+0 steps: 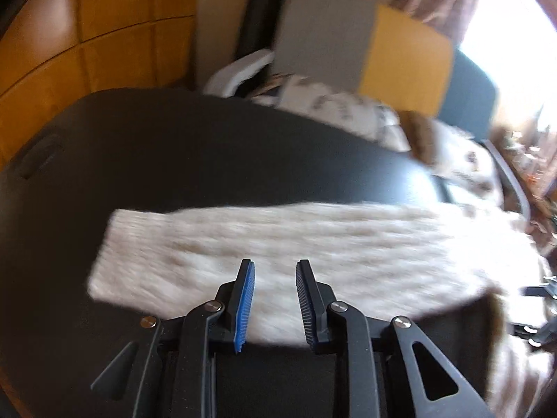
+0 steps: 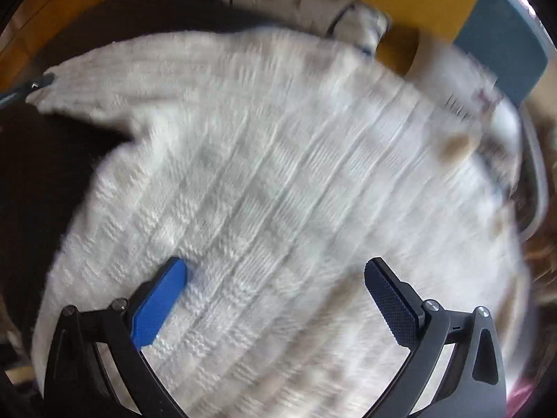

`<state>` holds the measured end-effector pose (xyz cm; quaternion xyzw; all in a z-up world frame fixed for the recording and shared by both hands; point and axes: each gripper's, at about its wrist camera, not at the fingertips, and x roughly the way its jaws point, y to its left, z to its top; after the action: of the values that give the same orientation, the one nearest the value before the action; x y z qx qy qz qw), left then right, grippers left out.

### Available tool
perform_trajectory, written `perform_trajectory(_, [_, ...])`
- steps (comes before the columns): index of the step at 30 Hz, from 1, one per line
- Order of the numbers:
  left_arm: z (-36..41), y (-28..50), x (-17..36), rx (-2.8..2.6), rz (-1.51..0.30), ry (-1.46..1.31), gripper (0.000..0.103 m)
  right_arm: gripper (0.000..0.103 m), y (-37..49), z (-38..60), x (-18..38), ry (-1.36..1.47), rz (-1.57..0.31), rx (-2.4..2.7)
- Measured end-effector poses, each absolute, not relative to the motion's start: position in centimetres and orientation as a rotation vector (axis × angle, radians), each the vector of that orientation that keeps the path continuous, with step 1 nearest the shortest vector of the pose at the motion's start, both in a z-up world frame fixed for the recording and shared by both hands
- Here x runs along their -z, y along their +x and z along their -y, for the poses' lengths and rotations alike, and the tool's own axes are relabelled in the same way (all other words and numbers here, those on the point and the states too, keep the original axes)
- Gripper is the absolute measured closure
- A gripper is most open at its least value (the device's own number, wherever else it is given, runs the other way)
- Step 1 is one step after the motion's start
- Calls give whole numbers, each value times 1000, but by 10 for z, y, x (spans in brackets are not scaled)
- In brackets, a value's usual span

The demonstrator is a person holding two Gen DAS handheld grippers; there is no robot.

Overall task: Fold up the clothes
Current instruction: 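Move both open grippers back over the sweater body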

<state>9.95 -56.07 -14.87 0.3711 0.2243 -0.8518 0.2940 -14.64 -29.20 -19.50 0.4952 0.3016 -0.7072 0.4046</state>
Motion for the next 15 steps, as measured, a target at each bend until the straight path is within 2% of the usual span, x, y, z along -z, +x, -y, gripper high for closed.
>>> perform_trajectory(3, [506, 90, 135, 2428, -583, 989, 78, 0, -146, 281, 192, 1256, -687, 1817])
perform_trajectory(8, [422, 55, 123, 2645, -518, 1046, 78, 0, -113, 253, 173, 1195, -715, 1749])
perform_trajectory(12, [372, 9, 132, 2706, -477, 1162, 77, 0, -88, 229, 169, 1185, -736, 1694])
perform_trajectory(15, [353, -27, 158, 2608, -410, 1338, 77, 0, -80, 218, 192, 1232, -804, 1690])
